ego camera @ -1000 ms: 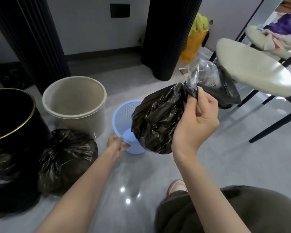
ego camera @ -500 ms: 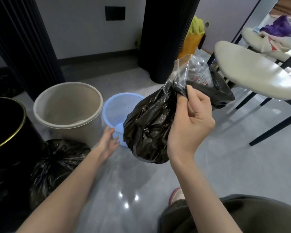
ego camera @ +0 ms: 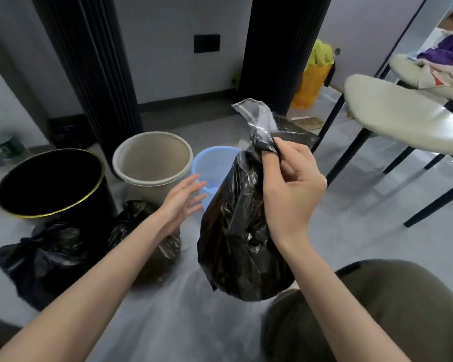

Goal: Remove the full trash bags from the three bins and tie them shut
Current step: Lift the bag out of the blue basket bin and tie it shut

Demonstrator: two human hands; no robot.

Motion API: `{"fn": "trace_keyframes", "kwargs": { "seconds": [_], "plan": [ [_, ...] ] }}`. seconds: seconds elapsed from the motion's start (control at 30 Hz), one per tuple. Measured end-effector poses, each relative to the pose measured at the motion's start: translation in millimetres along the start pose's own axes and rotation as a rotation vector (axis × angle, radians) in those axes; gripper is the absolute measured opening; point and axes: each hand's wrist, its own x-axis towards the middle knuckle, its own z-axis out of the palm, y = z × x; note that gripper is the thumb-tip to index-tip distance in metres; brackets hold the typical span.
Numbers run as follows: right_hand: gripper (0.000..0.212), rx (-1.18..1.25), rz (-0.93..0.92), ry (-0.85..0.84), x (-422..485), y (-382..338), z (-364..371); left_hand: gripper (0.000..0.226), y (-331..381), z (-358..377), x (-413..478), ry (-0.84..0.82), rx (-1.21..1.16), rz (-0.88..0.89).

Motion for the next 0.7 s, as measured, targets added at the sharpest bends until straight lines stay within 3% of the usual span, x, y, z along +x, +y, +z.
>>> {"fn": "trace_keyframes", "kwargs": {
  "seconds": [0.17,0.43,0.53,0.7],
  "plan": [
    [0.021,0.059,0.221,-0.362,-8.4,-14.8,-2.2,0.037,25.3,-19.0,-64.1,0.049,0.066,0.061],
    [0.018,-0.260,0.409,-0.888,-44.7,14.4,12.5,0.044,18.7,-61.5,-156.0,0.124,0.308,0.056],
    [0.028,-0.386,0.338,-1.074,-58.3,17.9,16.9,0.049,12.3,-71.6,-175.7,0.175,0.319,0.026],
    [0.014,-0.501,0.103,-1.261,-75.2,22.4,14.9,0.041,4.2,-71.9,-189.4,0.269,0.287,-0.129]
  ]
}}
